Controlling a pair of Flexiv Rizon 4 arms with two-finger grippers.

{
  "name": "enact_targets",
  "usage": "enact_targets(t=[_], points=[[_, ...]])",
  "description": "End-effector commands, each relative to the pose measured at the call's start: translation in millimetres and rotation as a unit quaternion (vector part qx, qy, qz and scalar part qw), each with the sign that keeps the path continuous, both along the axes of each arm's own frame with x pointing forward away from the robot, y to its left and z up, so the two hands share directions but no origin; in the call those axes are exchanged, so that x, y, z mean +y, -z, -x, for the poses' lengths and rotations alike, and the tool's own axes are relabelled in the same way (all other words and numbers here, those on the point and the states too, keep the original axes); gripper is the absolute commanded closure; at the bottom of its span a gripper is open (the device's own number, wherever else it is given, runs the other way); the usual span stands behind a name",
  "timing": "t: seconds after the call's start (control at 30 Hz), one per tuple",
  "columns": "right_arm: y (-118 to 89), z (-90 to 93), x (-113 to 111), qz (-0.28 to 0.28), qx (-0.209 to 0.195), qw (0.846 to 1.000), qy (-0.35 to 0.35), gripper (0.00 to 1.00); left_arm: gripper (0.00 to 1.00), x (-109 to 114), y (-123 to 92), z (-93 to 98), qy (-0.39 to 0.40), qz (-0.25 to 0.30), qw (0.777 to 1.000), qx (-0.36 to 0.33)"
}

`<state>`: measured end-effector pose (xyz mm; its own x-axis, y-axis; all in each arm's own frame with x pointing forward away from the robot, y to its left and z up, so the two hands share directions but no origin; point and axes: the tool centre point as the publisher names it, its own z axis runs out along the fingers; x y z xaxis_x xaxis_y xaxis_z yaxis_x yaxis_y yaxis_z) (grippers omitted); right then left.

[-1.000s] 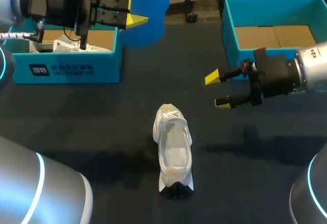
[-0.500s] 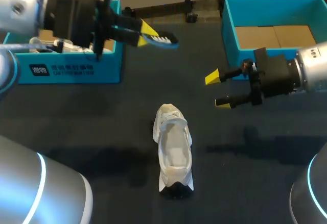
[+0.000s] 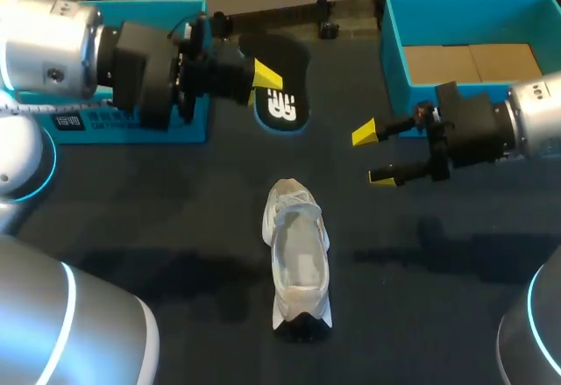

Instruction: Take the shoe out of the shoebox, open the shoe tongue, remove and reinsert the insole, then place the shoe into the shoebox

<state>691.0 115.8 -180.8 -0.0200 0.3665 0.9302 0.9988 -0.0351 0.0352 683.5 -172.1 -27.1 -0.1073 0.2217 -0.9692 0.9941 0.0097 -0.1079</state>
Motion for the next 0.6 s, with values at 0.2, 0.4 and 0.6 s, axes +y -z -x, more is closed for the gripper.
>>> enact_targets(t=[0.2, 0.4, 0.6], points=[[0.4, 0.6, 1.1, 0.001, 0.0, 1.0, 0.001, 0.0, 1.0, -1.9, 16.2, 0.2, -0.005, 0.016, 1.0, -0.014], [0.4, 0.6, 1.1, 0.001, 0.0, 1.0, 0.001, 0.0, 1.0, -11.2, 50.8, -3.1, 0.005, 0.025, 0.995, -0.094], [0.4, 0.6, 1.1, 0.001, 0.0, 1.0, 0.001, 0.0, 1.0, -16.7, 74.3, -6.4, 0.011, 0.045, 0.99, -0.135]])
